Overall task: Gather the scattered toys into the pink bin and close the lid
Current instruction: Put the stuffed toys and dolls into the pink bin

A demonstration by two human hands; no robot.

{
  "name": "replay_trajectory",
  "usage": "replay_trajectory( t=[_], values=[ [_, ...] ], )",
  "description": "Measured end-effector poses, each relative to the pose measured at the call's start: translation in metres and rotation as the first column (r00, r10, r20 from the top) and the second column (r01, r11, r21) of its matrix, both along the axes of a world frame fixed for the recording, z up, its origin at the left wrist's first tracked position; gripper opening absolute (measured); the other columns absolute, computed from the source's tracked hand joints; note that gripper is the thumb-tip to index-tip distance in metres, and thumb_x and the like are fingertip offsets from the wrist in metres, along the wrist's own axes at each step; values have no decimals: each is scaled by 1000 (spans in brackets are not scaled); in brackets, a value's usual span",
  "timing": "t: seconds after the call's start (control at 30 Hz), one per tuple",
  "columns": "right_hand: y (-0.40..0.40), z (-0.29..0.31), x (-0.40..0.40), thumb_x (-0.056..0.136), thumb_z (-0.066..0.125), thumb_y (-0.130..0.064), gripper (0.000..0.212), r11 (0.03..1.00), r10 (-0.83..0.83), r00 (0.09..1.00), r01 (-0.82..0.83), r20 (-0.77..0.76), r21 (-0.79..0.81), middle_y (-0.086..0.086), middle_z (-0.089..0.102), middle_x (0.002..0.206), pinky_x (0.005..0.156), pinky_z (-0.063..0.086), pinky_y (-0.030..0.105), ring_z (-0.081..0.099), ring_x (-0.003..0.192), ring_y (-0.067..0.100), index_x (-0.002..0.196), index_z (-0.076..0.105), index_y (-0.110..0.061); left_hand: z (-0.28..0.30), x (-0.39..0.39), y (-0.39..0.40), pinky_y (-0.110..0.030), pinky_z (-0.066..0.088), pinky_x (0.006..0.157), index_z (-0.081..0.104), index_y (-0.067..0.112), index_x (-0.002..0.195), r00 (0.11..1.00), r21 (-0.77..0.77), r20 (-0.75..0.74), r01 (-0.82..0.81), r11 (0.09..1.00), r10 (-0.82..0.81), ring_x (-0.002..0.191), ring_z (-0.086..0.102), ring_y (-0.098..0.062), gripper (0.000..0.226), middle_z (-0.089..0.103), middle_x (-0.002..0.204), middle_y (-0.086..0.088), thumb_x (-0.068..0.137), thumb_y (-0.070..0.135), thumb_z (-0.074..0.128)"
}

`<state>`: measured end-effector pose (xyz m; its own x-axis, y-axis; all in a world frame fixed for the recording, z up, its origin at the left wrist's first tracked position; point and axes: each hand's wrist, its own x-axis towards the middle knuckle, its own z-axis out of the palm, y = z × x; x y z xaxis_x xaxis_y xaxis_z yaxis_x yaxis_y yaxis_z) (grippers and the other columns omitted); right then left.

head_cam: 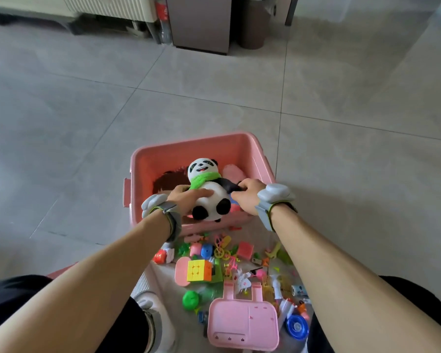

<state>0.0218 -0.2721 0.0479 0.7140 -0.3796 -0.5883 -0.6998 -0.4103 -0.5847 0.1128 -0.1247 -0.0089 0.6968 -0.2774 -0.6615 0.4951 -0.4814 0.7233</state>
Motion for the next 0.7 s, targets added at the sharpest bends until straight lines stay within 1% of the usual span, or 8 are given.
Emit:
replay_trajectory(
  t=[0.1, 0.17, 0.2, 0.27, 0.33, 0.4, 0.57, 0.7],
  values=[
    [-16, -9, 14, 96, 40, -1, 13, 999, -10, 998, 8, -66, -31, 8, 46, 75, 39, 32, 10, 33, 53, 13, 93, 52, -4, -13, 19, -13, -42, 60, 65, 61, 12, 115, 985, -69, -117, -139, 988, 130, 88, 68, -32, 48, 63, 107, -13, 76, 32, 80],
    [-28, -14, 24, 96, 38, 1, 26, 1000, -3, 997, 2, -71, -8, 22, 62, 102, 52, 42, 13, 42, 59, 17, 107, 61, 5, -22, 27, -26, -47, 60, 68, 59, 13, 117, 975, -89, -149, -180, 980, 166, 91, 68, -34, 52, 61, 111, -14, 74, 31, 81],
    [-33, -18, 30, 98, 37, 0, 32, 1000, 1, 997, -1, -78, 6, 26, 59, 122, 60, 45, 16, 48, 64, 21, 122, 57, 7, -29, 32, -33, -49, 60, 69, 59, 14, 117, 972, -86, -159, -186, 979, 171, 92, 68, -35, 52, 61, 113, -14, 73, 31, 82],
    [-41, -25, 37, 98, 38, -2, 36, 1000, 5, 996, -5, -88, -7, 23, 55, 133, 83, 49, 27, 61, 92, 32, 130, 54, 6, -41, 36, -48, -51, 60, 72, 57, 15, 112, 974, -79, -163, -173, 982, 159, 95, 66, -34, 50, 59, 109, -12, 73, 29, 83],
    [-47, -32, 37, 96, 41, -2, 34, 997, 20, 997, -24, -71, -68, 18, 61, 120, 95, 49, 34, 62, 106, 34, 124, 59, 2, -56, 40, -60, -50, 59, 77, 50, 17, 106, 979, -47, -125, -166, 985, 159, 97, 62, -32, 43, 56, 98, -7, 77, 24, 80],
    [-51, -40, 38, 94, 42, -1, 34, 996, 14, 998, -20, -64, -85, 12, 60, 104, 85, 49, 30, 59, 94, 28, 121, 62, -1, -68, 43, -69, -47, 58, 79, 48, 18, 110, 985, -12, -67, -158, 987, 157, 97, 61, -31, 46, 56, 98, -5, 76, 23, 80],
    [-63, -61, 53, 94, 46, -6, 35, 999, 30, 992, -34, -120, -32, 18, 61, 120, 83, 48, 29, 51, 87, 19, 127, 57, 1, -105, 47, -81, -44, 57, 83, 51, 16, 129, 997, 102, -37, -63, 993, 67, 93, 65, -27, 94, 65, 107, -7, 46, 47, 85],
    [-66, -75, 56, 95, 43, -15, 33, 998, 42, 988, -48, -151, -39, 12, 56, 93, 70, 43, 28, 48, 76, 23, 119, 61, -2, -112, 47, -94, -42, 52, 87, 33, 23, 138, 998, 222, -55, 34, 974, -23, 103, 59, -31, 115, 56, 120, -9, 41, 68, 75]
  ],
)
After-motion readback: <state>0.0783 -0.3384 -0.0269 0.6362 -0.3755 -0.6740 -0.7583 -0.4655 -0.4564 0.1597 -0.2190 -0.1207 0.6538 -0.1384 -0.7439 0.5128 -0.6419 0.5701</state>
